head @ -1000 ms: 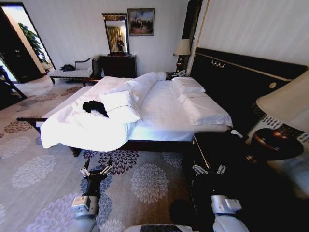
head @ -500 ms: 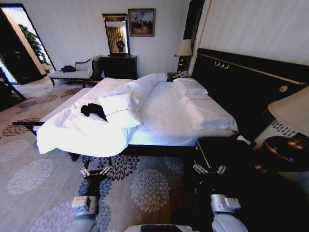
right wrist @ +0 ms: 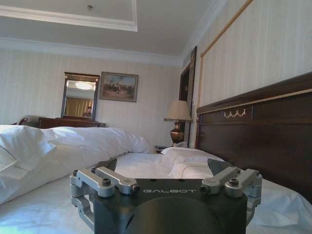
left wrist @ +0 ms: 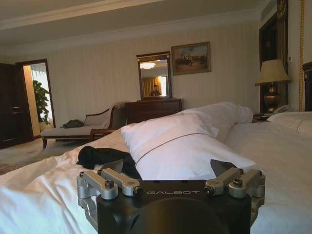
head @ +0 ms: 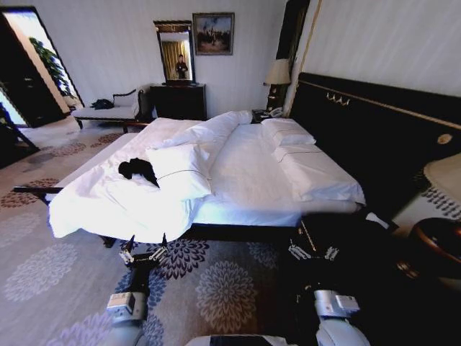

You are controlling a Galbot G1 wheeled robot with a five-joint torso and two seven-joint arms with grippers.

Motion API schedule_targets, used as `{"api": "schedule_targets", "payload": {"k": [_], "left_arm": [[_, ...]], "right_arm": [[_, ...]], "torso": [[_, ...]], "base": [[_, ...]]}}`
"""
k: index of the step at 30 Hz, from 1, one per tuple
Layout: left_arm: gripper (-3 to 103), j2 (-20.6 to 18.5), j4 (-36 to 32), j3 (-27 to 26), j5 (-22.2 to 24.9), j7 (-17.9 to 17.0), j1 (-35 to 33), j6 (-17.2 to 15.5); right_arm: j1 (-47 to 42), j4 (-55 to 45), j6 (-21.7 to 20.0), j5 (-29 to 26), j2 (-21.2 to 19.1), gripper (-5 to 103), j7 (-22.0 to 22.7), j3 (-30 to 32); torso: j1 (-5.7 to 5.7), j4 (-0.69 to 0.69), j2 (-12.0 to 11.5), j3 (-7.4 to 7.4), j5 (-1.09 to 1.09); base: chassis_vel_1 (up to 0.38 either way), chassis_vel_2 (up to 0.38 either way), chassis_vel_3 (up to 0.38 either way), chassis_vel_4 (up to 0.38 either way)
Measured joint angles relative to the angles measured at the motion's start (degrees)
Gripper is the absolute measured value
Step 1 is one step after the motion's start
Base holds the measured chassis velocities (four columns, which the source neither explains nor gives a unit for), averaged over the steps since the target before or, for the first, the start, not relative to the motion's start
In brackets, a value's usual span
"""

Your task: Fold the clothes on the bed.

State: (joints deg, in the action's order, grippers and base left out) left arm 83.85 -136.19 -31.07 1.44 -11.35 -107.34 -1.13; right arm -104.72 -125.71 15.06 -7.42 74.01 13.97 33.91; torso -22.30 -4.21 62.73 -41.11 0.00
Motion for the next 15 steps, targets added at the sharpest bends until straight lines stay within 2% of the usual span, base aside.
{"api": "schedule_targets", "payload": {"k": [15], "left_arm": [[100,0.19,0.12,0.06,-0.09,-0.03,0.03,0.06]], "right_arm": [[0.35,0.57,0.06,-0.19,0.0,100,0.16,-0.03]], "torso": [[0.0,0.0,0.0,0.0,0.0]], "base": [[-0.115,0.116,0.119,-0.129]]}}
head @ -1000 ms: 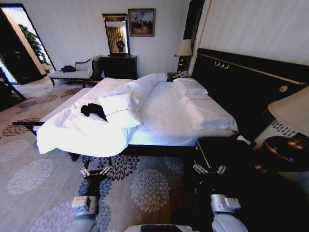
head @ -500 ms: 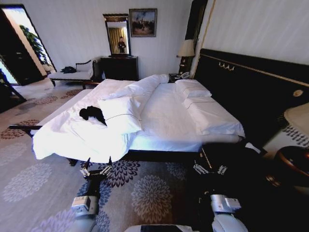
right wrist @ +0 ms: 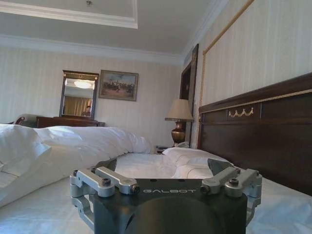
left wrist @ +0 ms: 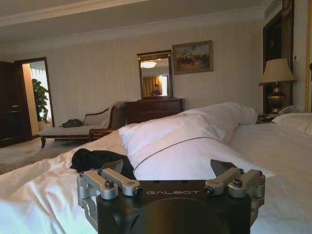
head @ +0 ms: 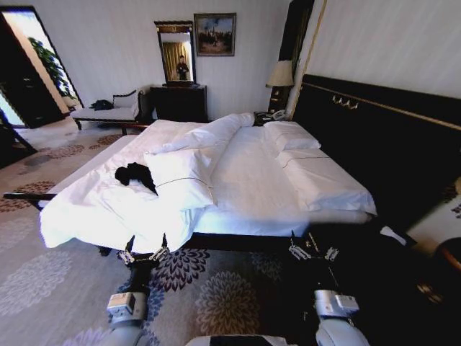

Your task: Fold the clothes on the bed.

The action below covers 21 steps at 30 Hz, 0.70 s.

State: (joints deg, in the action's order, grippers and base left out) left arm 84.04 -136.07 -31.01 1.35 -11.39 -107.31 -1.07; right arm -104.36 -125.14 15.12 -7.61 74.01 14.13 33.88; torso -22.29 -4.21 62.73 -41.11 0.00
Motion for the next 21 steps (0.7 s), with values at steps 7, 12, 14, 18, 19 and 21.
{"api": "schedule_targets", "payload": {"k": [7,12,14,18,19,21], "left_arm": [[100,0.15,0.04,0.05,-0.22,-0.02,-0.08,0.44],[100,0.19,0.17,0.04,-0.3,-0.04,-0.08,0.52],[100,0.2,0.18,0.04,-0.32,-0.04,-0.06,0.53],[100,0.26,0.19,0.04,-0.35,-0.06,-0.04,0.53],[100,0.26,0.18,0.03,-0.35,-0.06,-0.04,0.53],[100,0.27,0.2,0.01,-0.36,-0.06,-0.03,0.53]], "right_arm": [[0.75,0.07,-0.02,-1.03,0.11,100,0.12,0.35],[0.85,0.11,-0.08,-1.23,0.04,100,0.19,0.47],[0.85,0.17,-0.1,-1.21,0.07,100,0.19,0.42],[0.97,0.42,-0.14,-1.13,0.13,100,0.18,0.26],[1.01,0.49,-0.15,-1.13,0.12,100,0.18,0.25],[1.08,0.56,-0.16,-1.13,0.08,100,0.17,0.25]], "torso": [[-0.01,0.01,0.0,0.0,0.0],[-0.01,0.0,0.0,0.0,0.0],[-0.01,0.0,-0.01,0.0,0.0],[-0.01,0.0,0.0,0.0,0.0],[-0.01,0.0,0.0,0.0,0.0],[-0.01,0.0,0.0,0.0,0.0]], "base": [[-0.132,0.149,0.146,-0.127],[-0.153,0.136,0.138,-0.149],[-0.142,0.135,0.111,-0.123],[-0.119,0.126,0.113,-0.12],[-0.122,0.109,0.124,-0.11],[-0.112,0.109,0.124,-0.12]]}}
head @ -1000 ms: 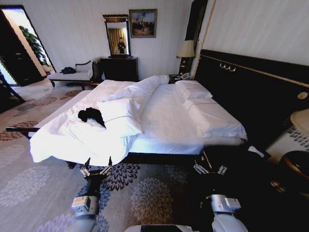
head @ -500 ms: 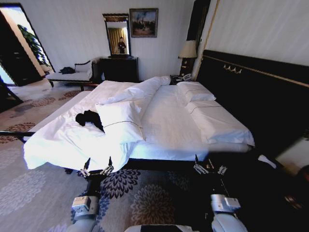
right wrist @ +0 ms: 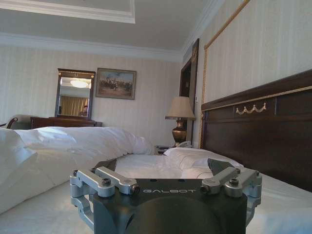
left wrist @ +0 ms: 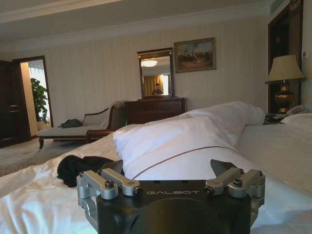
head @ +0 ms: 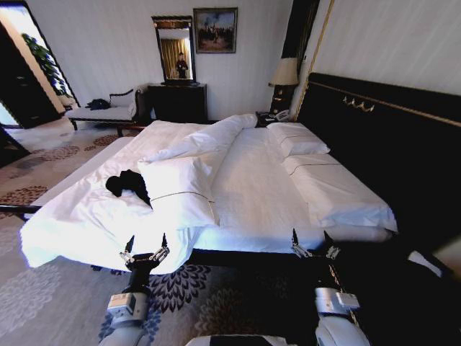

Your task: Fold the clothes on the bed.

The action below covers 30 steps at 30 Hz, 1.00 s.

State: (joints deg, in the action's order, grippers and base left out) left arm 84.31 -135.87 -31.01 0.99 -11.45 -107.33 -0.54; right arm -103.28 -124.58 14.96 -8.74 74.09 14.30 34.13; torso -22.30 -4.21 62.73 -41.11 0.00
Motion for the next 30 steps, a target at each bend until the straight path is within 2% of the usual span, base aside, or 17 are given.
{"api": "schedule_targets", "payload": {"k": [16,30], "left_arm": [[100,0.15,0.5,0.05,-0.17,0.0,0.17,0.0],[100,0.03,0.52,0.06,-0.21,0.01,0.16,0.0]], "right_arm": [[0.43,0.8,0.07,0.4,-0.01,100,-0.22,-0.3],[0.5,0.87,0.26,0.41,-0.08,100,-0.28,-0.37]], "torso": [[0.0,0.0,0.0,0.0,-0.01],[0.0,0.0,0.0,0.0,0.0]], "base": [[-0.097,0.14,0.103,-0.13],[0.049,0.246,-0.048,-0.251]]}}
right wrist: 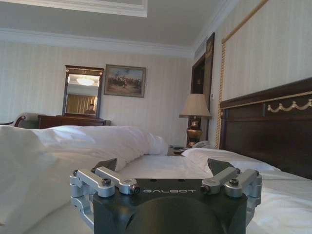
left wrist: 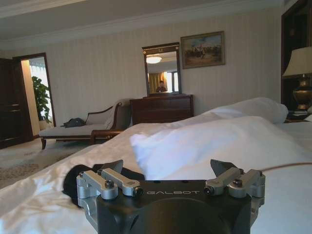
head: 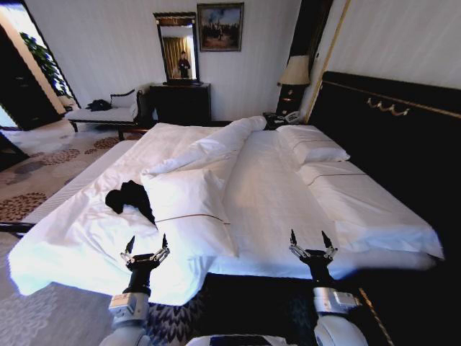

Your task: Fold the clothes on the bed.

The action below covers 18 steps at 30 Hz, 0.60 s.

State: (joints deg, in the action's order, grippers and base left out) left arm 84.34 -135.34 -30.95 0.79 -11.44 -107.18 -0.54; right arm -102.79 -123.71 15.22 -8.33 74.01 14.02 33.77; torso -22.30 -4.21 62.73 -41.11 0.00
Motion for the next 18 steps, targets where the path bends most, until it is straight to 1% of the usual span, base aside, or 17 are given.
{"api": "schedule_targets", "payload": {"k": [7,18], "left_arm": [[100,-0.19,-0.29,-0.16,0.03,0.0,-0.13,0.0],[100,-0.3,-0.52,-0.27,0.08,0.0,-0.28,0.05]], "right_arm": [[-0.11,-0.07,0.03,0.07,0.06,100,0.0,-0.01],[-0.21,-0.16,0.22,0.17,0.17,100,0.02,0.03]], "torso": [[0.0,0.01,0.0,0.0,0.0],[0.0,0.0,0.0,0.0,0.0]], "base": [[0.112,0.265,-0.096,-0.244],[0.054,0.184,-0.058,-0.201]]}}
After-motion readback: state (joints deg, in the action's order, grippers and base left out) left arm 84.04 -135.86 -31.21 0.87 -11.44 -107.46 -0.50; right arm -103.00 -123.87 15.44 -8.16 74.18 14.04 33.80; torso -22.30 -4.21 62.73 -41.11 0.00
